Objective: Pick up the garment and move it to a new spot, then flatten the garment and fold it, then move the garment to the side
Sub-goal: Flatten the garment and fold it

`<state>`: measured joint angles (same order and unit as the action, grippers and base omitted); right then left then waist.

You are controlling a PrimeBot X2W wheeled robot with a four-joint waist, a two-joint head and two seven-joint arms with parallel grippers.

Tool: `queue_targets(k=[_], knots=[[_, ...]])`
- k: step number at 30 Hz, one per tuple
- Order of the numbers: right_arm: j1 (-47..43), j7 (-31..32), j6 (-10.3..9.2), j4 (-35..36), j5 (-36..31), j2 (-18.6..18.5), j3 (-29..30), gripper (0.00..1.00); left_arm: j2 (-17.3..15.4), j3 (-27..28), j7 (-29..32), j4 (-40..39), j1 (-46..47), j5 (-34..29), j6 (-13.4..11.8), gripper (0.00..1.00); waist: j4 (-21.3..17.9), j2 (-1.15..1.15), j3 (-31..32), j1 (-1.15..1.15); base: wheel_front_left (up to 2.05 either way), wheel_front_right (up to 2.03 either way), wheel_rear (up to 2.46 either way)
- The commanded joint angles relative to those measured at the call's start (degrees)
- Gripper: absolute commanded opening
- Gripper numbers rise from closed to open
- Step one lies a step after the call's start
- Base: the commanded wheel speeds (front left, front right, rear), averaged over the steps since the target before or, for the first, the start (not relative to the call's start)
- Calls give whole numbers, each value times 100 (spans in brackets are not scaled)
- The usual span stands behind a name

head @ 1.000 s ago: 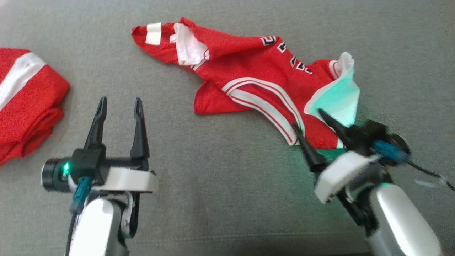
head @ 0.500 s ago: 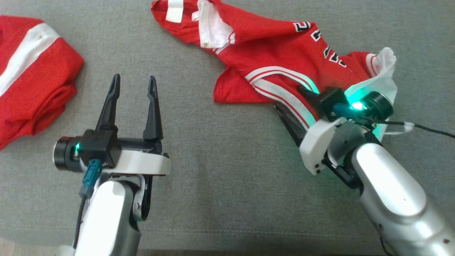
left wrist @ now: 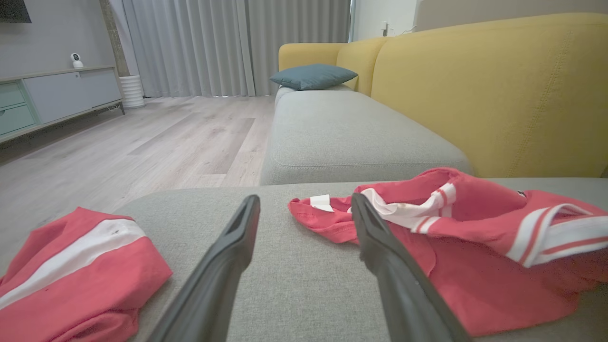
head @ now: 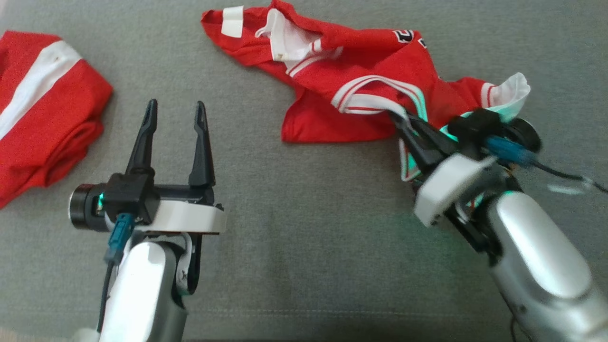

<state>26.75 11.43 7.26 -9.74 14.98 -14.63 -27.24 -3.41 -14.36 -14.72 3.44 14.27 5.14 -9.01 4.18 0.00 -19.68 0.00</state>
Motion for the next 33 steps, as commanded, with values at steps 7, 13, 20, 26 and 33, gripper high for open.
queue_targets(k=[7, 13, 20, 26, 33], knots=[[-954, -184, 23, 1260, 321, -46, 966, 0, -107, 307, -28, -222, -77, -61, 21, 100, -263, 0, 176, 0, 0, 0, 0], [-1578, -93, 23, 1704, 415, 66, 2081, 0, -127, 342, -28, -222, -144, -80, 32, 100, -397, 0, 224, 0, 0, 0, 0], [-1942, 79, 23, 1266, 604, 117, 3465, 0, -135, 362, -28, -209, -174, -77, 58, 100, -444, 0, 223, 0, 0, 0, 0], [-1842, 117, 23, 539, 657, 61, 3895, 0, -132, 355, -28, -192, -146, -77, 80, 100, -422, 0, 176, 0, 0, 0, 0], [-1674, -264, 23, 159, 430, 134, 3624, 100, -129, 375, -28, -151, -197, -74, 64, 100, -436, 0, 201, 0, 0, 0, 0]])
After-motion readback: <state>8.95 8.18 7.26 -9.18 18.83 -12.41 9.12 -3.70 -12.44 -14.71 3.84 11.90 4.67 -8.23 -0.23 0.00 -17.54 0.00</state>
